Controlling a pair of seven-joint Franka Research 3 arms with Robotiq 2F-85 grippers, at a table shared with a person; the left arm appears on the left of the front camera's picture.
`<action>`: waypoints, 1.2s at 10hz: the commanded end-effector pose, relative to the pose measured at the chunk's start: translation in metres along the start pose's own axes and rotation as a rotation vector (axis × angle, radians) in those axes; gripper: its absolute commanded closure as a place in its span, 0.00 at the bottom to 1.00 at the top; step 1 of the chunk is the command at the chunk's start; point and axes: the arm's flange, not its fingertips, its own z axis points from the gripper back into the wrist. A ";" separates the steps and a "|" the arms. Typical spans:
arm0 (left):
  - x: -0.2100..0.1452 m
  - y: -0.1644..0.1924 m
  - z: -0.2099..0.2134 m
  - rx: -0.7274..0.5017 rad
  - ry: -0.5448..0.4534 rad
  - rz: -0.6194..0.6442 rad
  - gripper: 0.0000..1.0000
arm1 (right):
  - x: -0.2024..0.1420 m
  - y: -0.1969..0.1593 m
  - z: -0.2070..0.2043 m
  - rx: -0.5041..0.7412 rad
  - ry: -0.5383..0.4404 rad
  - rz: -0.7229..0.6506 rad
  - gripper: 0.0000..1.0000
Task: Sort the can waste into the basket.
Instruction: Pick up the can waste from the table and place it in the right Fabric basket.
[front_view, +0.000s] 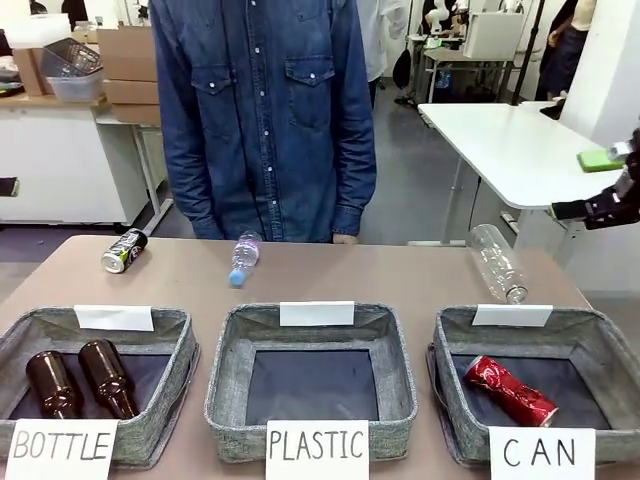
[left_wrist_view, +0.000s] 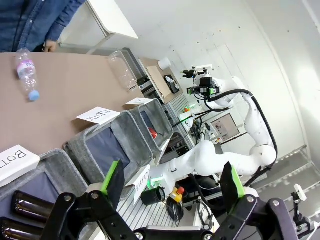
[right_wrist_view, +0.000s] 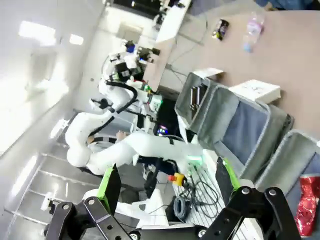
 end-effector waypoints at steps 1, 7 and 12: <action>0.002 -0.002 -0.002 -0.021 -0.015 -0.021 0.00 | -0.009 0.017 -0.007 -0.151 0.106 0.067 0.00; 0.002 -0.002 -0.002 -0.021 -0.015 -0.021 0.00 | -0.009 0.017 -0.007 -0.151 0.106 0.067 0.00; 0.002 -0.002 -0.002 -0.021 -0.015 -0.021 0.00 | -0.009 0.017 -0.007 -0.151 0.106 0.067 0.00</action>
